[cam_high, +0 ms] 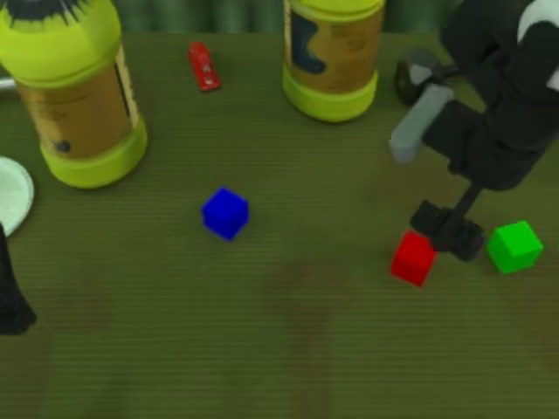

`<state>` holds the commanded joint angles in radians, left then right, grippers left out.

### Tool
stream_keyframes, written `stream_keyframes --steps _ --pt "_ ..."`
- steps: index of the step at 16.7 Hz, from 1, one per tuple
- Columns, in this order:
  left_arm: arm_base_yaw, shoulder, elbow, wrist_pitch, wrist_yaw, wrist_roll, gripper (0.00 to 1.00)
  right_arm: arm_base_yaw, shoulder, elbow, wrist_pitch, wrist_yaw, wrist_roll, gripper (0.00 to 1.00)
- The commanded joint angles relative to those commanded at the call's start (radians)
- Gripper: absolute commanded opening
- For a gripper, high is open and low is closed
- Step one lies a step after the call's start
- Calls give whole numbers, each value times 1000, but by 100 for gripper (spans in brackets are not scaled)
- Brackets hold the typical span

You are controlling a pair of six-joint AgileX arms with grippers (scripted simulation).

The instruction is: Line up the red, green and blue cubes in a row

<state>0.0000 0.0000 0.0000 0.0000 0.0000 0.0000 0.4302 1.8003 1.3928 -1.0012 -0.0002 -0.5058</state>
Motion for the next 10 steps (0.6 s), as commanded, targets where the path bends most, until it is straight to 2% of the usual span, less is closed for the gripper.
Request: stream_keyframes --steps 5,10 --pt "0 0 0 0 0 0 100 54 215 184 -117 1 -64 100" --pt "0 0 0 0 0 0 100 59 237 203 -129 2 -70 100"
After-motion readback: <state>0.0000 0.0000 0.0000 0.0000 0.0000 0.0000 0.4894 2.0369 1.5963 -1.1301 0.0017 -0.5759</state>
